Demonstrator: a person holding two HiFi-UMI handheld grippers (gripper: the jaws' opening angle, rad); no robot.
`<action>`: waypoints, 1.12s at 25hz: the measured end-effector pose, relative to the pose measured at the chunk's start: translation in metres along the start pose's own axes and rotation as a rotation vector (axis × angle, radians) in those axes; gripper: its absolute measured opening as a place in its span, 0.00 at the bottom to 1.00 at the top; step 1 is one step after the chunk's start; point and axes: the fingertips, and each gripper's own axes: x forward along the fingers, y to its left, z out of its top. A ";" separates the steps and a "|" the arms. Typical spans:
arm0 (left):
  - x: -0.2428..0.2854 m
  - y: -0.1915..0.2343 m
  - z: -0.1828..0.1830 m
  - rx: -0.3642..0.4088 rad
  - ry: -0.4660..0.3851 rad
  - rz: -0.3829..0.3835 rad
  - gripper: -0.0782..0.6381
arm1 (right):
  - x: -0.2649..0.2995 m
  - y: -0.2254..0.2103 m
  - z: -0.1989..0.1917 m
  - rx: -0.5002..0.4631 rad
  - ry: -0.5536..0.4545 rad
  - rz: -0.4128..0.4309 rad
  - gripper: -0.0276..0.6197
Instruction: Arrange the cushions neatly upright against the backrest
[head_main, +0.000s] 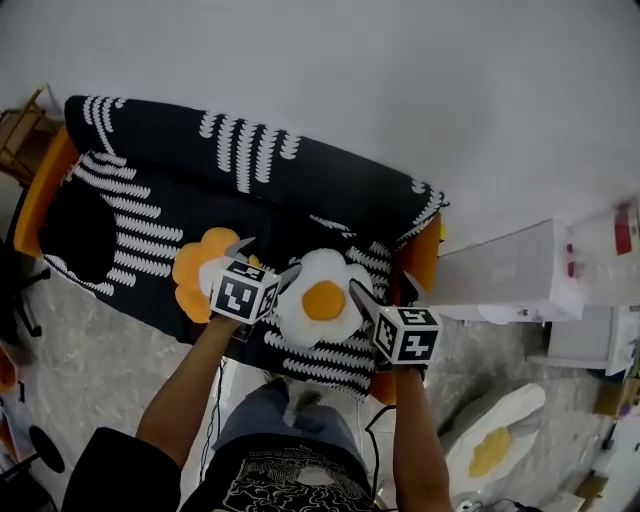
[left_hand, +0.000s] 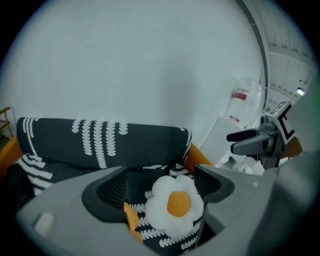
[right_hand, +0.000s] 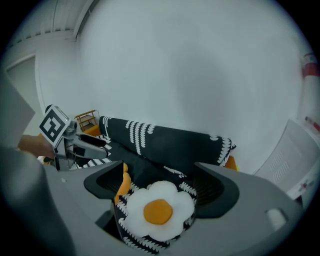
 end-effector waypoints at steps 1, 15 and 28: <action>0.007 0.001 -0.007 -0.006 0.015 -0.006 0.69 | 0.006 -0.002 -0.006 0.000 0.011 0.002 0.76; 0.109 0.009 -0.134 -0.105 0.247 -0.012 0.69 | 0.105 -0.050 -0.117 0.020 0.168 0.070 0.76; 0.192 0.025 -0.231 -0.186 0.399 0.032 0.69 | 0.205 -0.105 -0.213 0.015 0.295 0.134 0.76</action>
